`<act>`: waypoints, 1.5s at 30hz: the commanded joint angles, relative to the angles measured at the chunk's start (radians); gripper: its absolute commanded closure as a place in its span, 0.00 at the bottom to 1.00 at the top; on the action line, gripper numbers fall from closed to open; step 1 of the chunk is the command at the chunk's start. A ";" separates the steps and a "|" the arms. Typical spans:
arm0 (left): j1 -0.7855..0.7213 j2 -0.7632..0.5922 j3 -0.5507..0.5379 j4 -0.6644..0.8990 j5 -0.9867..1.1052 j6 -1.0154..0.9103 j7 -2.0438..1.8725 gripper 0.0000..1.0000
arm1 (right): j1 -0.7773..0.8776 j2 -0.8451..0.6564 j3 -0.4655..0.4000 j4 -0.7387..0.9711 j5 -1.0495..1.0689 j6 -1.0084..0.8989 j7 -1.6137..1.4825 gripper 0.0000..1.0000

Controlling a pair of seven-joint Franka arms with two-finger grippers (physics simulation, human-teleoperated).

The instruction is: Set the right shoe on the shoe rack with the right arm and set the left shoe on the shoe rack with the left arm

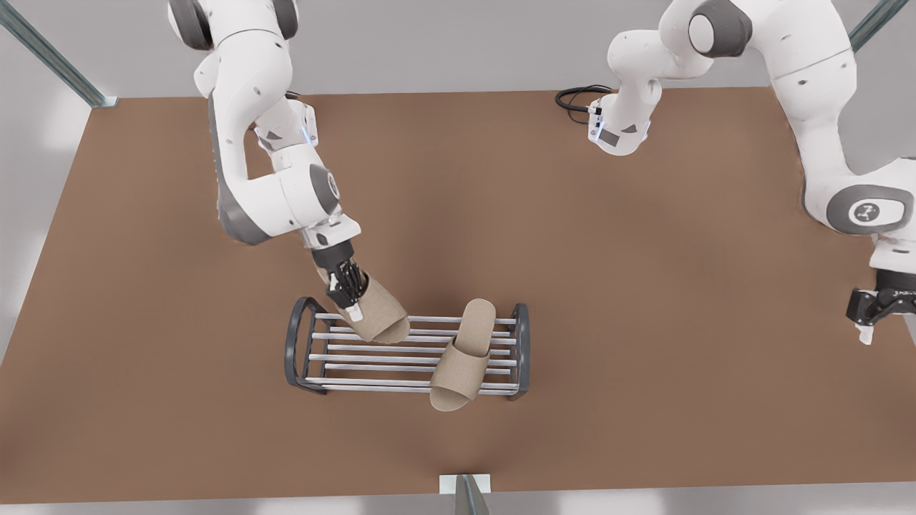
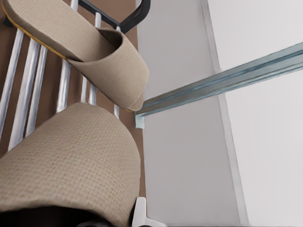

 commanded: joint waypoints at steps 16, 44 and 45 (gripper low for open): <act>-0.106 0.040 -0.403 0.250 0.819 -1.086 -1.814 0.00 | 0.307 0.315 -0.464 0.059 -0.392 0.007 0.494 0.79; -0.091 -0.070 -0.310 0.224 0.733 -1.051 -1.786 0.00 | 0.524 0.473 -0.655 -0.004 -0.395 0.008 0.610 0.00; -0.091 -0.073 -0.307 0.224 0.733 -1.057 -1.772 0.00 | 0.521 0.477 -0.655 -0.001 -0.395 0.008 0.610 0.00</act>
